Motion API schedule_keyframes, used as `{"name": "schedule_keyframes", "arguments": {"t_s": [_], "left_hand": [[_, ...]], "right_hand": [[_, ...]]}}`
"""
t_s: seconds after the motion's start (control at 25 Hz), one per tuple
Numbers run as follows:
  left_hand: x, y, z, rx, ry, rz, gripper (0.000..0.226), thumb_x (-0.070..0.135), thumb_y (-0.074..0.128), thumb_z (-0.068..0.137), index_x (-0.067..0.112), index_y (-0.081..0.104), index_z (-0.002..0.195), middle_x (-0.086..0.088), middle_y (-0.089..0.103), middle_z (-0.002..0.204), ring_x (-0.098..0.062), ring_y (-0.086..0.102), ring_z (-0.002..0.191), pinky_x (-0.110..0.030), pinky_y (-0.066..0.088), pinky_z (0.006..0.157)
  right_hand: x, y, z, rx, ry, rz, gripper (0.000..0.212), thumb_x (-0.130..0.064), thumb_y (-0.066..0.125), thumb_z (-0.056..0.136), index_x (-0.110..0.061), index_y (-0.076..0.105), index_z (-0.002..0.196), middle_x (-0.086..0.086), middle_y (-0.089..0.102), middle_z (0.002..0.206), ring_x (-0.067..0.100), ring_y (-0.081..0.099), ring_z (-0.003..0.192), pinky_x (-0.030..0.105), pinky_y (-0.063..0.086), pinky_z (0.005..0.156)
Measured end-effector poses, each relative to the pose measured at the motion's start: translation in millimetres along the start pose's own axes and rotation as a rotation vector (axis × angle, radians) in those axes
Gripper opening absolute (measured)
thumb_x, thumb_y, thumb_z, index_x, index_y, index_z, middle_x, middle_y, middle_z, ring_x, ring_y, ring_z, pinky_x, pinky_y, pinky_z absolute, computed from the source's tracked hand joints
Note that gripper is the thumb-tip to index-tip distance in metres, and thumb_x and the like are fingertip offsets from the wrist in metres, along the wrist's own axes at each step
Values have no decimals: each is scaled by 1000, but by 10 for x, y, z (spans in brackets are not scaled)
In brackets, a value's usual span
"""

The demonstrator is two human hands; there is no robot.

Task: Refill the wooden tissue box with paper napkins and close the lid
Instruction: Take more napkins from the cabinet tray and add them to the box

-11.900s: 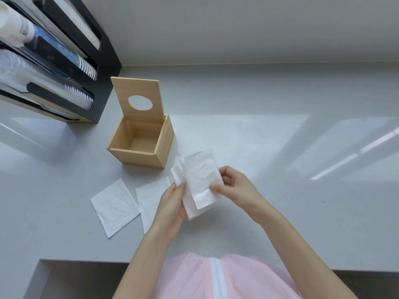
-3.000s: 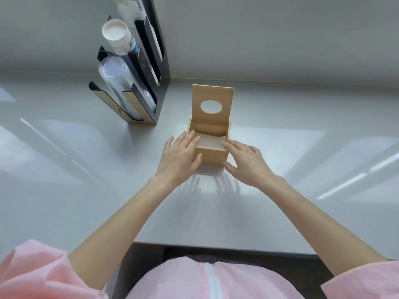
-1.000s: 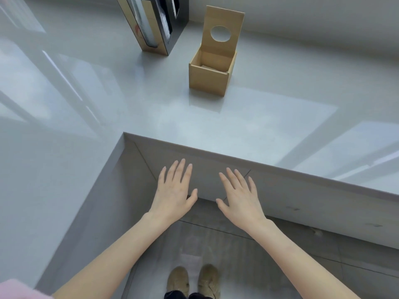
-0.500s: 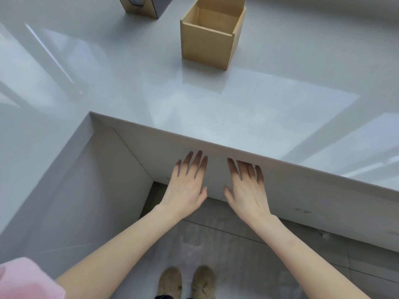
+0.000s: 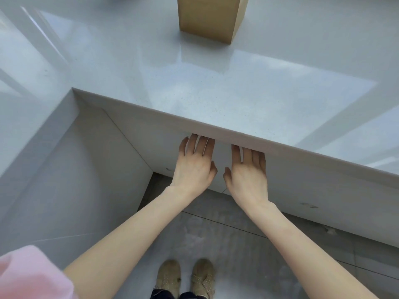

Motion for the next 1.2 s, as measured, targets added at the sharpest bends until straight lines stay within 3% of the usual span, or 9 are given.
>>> {"name": "schedule_keyframes", "arguments": {"t_s": [0.16, 0.24, 0.44, 0.56, 0.68, 0.76, 0.88, 1.0, 1.2], "left_hand": [[60, 27, -59, 60, -46, -9, 58, 20, 51, 63, 3, 54, 119, -15, 64, 114, -30, 40, 113, -39, 51, 84], [49, -8, -124, 76, -55, -32, 56, 18, 45, 65, 5, 56, 118, -15, 63, 115, -29, 37, 112, -37, 51, 79], [-64, -168, -486, 104, -74, -150, 39, 14, 44, 72, 9, 60, 108, -15, 64, 110, -26, 38, 110, -39, 52, 74], [-115, -280, -744, 112, -125, -217, 30, 15, 43, 78, 10, 62, 101, -11, 65, 107, -22, 39, 110, -38, 52, 72], [-179, -381, -924, 113, -153, -216, 21, 19, 44, 83, 14, 62, 94, -6, 66, 104, -18, 41, 109, -36, 50, 72], [-209, -430, -1004, 106, -188, -211, 20, 23, 45, 84, 15, 62, 89, -4, 67, 102, -16, 42, 108, -35, 49, 71], [-264, -498, -1114, 63, -217, -212, 25, 31, 45, 84, 14, 64, 87, -4, 68, 102, -15, 43, 107, -34, 51, 71], [-350, -594, -1226, 2, -197, -265, 32, 36, 44, 84, 11, 64, 89, -6, 68, 102, -21, 56, 109, -34, 53, 77], [-554, -739, -1438, -88, -155, -302, 35, 36, 43, 83, 10, 65, 91, -6, 69, 105, -24, 63, 110, -36, 53, 83]], "right_hand": [[-46, -5, -127, 80, -20, 54, 73, -6, 73, 54, 1, 54, 124, 22, 61, 119, 32, 40, 116, 48, 45, 99], [-104, -49, -272, 95, -24, 84, 69, -2, 66, 58, 1, 52, 126, 20, 60, 121, 31, 43, 116, 45, 44, 100], [-270, -249, -692, 79, -63, 209, 55, 5, 64, 65, -2, 58, 119, 13, 64, 111, 24, 48, 103, 38, 49, 86], [-351, -346, -873, 9, -70, 362, 49, 10, 67, 68, -5, 62, 115, 10, 66, 99, 24, 55, 91, 36, 53, 71], [-449, -395, -1013, -78, -93, 454, 45, 9, 67, 73, -6, 63, 115, 10, 64, 94, 26, 57, 85, 38, 54, 66], [-521, -408, -1090, -114, -69, 514, 45, 8, 67, 74, -7, 63, 116, 9, 63, 93, 22, 54, 85, 30, 52, 70], [-632, -411, -1183, -129, -51, 577, 47, 11, 66, 75, -9, 63, 118, 6, 61, 93, 4, 37, 85, 9, 37, 76], [-747, -426, -1314, -162, -66, 601, 56, 15, 63, 74, -11, 59, 124, 5, 59, 101, -5, 30, 92, -8, 32, 74], [-1024, -460, -1579, -180, -76, 629, 62, 17, 59, 74, -10, 52, 130, 4, 53, 114, 5, 41, 106, -10, 20, 93]]}}
Point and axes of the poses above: each hand's wrist, its own z-axis towards the middle knuckle, its own y-axis out of the palm, x = y × z, the point moved 1 cm from there along z, towards the middle knuckle
